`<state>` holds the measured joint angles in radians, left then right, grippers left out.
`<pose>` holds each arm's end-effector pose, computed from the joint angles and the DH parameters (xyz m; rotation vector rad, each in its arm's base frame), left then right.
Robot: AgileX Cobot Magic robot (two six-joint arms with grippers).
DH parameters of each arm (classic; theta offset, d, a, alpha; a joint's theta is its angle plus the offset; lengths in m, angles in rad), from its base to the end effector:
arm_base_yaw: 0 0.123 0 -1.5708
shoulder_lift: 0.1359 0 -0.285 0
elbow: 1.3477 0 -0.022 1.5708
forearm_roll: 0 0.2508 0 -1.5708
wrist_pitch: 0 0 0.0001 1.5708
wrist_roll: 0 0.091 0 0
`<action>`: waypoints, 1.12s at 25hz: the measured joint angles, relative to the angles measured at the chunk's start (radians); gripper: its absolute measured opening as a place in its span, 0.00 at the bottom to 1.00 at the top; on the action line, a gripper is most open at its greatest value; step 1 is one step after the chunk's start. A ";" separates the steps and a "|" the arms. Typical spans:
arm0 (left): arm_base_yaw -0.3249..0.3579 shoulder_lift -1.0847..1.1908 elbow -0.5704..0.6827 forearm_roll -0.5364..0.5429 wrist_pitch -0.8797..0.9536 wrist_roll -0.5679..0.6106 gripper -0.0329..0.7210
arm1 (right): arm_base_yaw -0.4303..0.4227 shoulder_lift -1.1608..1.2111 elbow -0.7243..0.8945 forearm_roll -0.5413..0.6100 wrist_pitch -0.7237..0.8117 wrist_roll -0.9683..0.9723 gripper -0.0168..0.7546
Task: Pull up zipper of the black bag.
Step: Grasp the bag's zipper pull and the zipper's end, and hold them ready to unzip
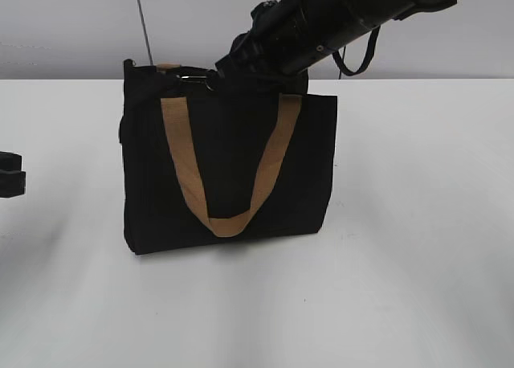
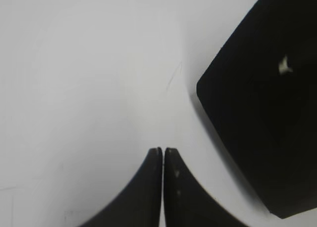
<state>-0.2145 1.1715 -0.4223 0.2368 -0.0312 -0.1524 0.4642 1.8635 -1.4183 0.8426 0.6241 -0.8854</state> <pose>0.2056 -0.0454 0.2075 0.3320 2.1785 -0.0808 0.3557 0.2226 0.2559 -0.9214 2.1926 0.6875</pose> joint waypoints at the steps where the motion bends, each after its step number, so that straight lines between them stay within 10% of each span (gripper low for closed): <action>1: 0.000 0.000 0.000 0.000 -0.002 0.000 0.04 | 0.000 0.000 0.000 0.001 0.001 0.000 0.02; 8: 0.000 0.000 0.000 0.000 -0.121 0.000 0.11 | -0.003 0.000 0.000 0.088 0.012 0.002 0.02; 14: 0.000 0.026 0.000 0.121 -0.262 0.000 0.55 | -0.002 0.000 0.000 0.118 0.027 0.001 0.02; 28: 0.000 0.277 0.000 0.263 -0.520 0.000 0.55 | -0.002 0.000 0.000 0.122 0.045 0.000 0.02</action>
<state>-0.2145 1.4483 -0.4225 0.4994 -0.5513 -0.1524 0.4621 1.8635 -1.4183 0.9651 0.6688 -0.8856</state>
